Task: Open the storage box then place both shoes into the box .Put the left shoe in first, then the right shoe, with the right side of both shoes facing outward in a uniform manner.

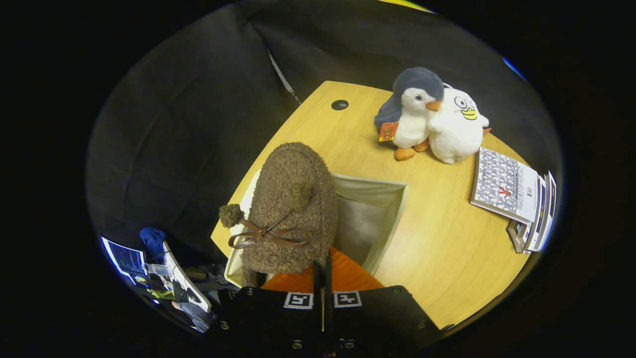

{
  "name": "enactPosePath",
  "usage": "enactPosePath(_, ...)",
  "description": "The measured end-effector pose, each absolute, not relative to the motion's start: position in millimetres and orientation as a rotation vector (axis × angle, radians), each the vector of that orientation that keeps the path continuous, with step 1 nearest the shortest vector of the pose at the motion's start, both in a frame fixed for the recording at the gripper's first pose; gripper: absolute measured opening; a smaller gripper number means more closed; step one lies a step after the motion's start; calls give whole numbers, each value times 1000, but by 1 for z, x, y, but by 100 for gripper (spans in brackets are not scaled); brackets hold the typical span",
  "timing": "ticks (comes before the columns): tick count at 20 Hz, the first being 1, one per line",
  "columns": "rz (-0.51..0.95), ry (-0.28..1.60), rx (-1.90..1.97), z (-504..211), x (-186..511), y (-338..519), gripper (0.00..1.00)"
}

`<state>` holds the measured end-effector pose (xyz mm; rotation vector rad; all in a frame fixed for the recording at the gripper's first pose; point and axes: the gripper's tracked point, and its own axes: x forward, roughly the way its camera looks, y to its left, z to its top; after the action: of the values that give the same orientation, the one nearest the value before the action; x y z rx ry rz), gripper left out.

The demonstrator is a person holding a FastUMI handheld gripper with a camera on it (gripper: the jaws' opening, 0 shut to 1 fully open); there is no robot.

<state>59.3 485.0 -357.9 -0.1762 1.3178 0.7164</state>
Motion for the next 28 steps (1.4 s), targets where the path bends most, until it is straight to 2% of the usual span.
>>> enactPosePath(6, 671, 1350, -357, -409, 59, 495, 1)
enactPosePath(10, 653, 1348, -379, -418, 53, 501, 3)
enactPosePath(11, 665, 1339, -340, -411, 50, 506, 8)
enactPosePath(12, 665, 1313, -321, -400, 51, 506, 21)
enactPosePath(13, 670, 1277, -311, -388, 53, 504, 25)
enactPosePath(17, 670, 1108, -268, -325, 63, 483, 60)
enactPosePath(20, 633, 1017, -178, -281, 70, 454, 65)
enactPosePath(28, 478, 702, -77, -162, 100, 345, 65)
